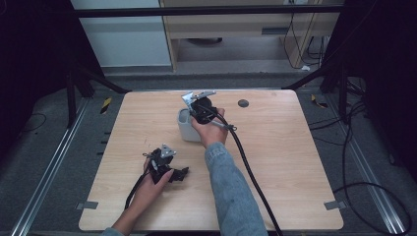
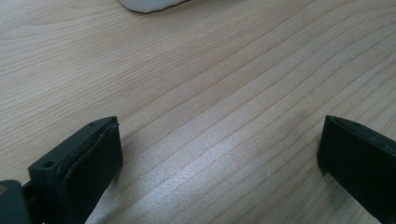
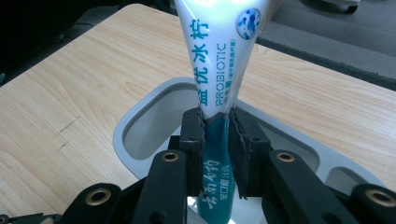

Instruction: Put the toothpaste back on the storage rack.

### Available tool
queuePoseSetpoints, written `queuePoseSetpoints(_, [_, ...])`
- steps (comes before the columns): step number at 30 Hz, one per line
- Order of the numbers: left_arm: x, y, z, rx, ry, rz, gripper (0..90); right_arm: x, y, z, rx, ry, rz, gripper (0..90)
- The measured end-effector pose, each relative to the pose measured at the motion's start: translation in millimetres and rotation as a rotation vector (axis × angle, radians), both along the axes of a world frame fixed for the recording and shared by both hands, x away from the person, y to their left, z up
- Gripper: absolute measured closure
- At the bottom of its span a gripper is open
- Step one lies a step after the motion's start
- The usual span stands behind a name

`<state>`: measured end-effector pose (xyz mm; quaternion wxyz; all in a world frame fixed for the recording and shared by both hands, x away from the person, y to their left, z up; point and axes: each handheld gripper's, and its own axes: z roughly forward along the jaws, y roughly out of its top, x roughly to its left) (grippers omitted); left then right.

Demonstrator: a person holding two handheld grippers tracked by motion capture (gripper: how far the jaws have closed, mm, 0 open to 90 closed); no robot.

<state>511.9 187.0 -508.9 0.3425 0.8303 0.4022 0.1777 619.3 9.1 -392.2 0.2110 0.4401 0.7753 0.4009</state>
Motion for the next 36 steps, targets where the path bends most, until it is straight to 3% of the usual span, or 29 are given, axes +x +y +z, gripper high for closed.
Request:
queuePoseSetpoints(13, [-0.2,0.1,0.1,0.0,0.001,-0.003,0.0,-14.9,-15.2,18.6,0.024,-0.034,0.014,76.4])
queuePoseSetpoints(23, [-1.1,0.2,0.1,0.001,0.002,-0.006,0.0,-32.4,-36.8,36.1,0.009,-0.043,0.046,75.6])
queuePoseSetpoints(36, [-0.3,-1.2,0.0,-0.001,-0.001,-0.001,0.0,-62.9,-74.0,27.0,0.002,-0.046,0.033,74.5])
